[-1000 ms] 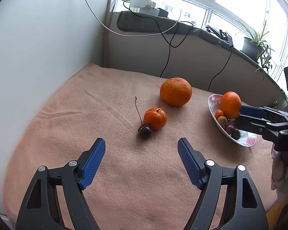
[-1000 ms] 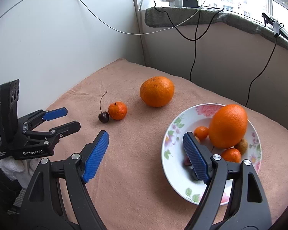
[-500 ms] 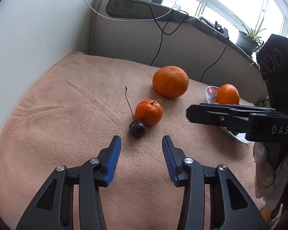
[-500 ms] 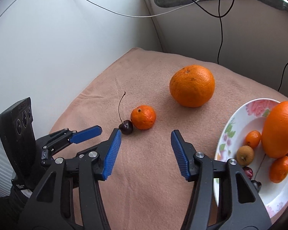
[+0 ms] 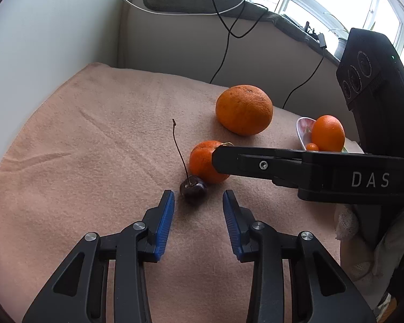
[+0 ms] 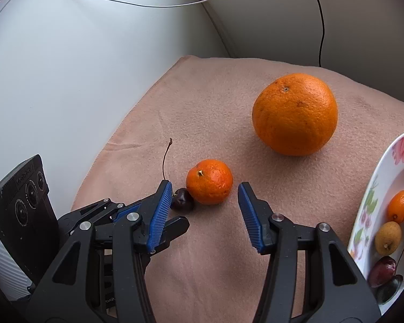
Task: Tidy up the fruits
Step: 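Close the left tool on the stemmed cherry while the right tool closes on the tangerine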
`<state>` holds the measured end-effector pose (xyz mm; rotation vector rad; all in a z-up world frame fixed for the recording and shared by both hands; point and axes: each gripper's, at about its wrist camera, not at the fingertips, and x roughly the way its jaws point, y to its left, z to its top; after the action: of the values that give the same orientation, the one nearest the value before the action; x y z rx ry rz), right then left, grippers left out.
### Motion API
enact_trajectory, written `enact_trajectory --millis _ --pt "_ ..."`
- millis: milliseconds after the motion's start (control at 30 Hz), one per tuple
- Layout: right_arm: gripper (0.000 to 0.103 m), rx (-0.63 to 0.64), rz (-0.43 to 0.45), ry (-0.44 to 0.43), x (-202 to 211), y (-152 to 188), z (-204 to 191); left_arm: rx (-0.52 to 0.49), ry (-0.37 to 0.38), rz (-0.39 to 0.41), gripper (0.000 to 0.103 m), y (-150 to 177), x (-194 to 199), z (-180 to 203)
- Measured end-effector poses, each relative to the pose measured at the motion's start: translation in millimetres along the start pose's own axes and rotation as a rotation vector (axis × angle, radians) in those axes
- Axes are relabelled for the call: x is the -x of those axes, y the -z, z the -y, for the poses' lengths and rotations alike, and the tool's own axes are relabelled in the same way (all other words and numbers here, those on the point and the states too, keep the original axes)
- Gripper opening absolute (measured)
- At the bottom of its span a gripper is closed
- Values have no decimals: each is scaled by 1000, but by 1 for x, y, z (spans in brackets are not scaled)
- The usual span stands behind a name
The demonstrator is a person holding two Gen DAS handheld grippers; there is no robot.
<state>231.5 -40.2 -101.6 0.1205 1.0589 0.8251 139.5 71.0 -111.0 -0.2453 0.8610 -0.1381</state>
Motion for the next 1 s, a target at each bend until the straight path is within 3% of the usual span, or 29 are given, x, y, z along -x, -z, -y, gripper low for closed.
enact_trajectory --millis 500,633,1000 --pt "53 -31 -37 -30 -20 -8 5 -9 0 -19 32 -6 -11 -2" --pt "45 -33 -47 -32 -22 -7 6 -9 -6 -20 26 -8 -16 -1" --pt "43 -48 -48 -46 -25 -5 10 -6 -5 -12 22 -9 -14 -1"
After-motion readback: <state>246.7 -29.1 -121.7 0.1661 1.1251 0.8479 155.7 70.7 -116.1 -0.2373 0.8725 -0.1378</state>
